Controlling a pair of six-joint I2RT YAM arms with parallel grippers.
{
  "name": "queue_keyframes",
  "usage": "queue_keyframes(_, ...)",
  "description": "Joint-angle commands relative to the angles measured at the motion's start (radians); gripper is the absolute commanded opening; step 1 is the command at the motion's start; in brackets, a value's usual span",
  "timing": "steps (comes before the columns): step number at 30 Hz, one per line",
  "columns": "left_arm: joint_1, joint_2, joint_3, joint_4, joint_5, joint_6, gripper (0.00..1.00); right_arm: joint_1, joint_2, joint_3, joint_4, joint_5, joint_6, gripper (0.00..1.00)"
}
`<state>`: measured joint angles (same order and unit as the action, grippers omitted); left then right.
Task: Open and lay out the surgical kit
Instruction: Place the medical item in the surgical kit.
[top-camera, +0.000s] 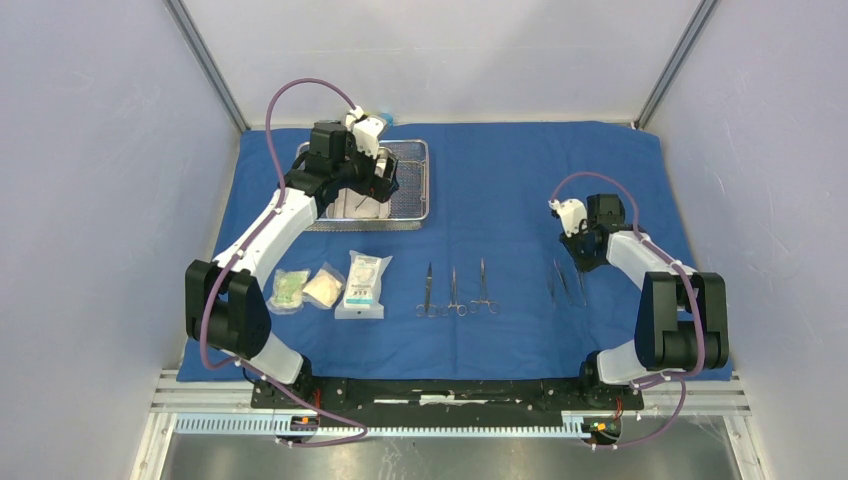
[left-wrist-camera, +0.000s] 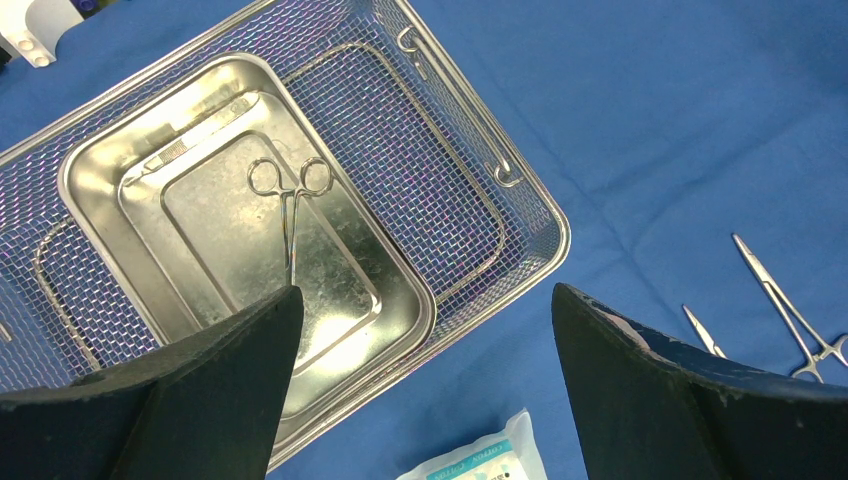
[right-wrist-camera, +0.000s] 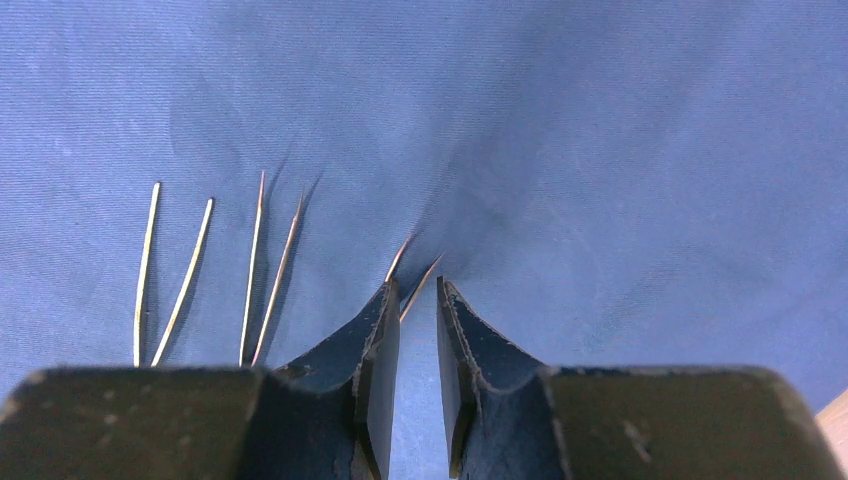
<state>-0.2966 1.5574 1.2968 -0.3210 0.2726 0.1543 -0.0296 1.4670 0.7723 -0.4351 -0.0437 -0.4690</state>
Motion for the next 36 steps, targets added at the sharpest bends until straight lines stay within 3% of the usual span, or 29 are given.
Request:
queue_keyframes(1,-0.001,-0.032,0.001,0.002,0.028,-0.02,1.0,-0.01,-0.027,0.036,-0.002,-0.008,-0.011,0.26)
queue_keyframes(36,-0.001,-0.032,0.005,-0.001,0.041,-0.024,1.0,-0.037,-0.047,0.047,-0.029,-0.035,-0.019,0.29)
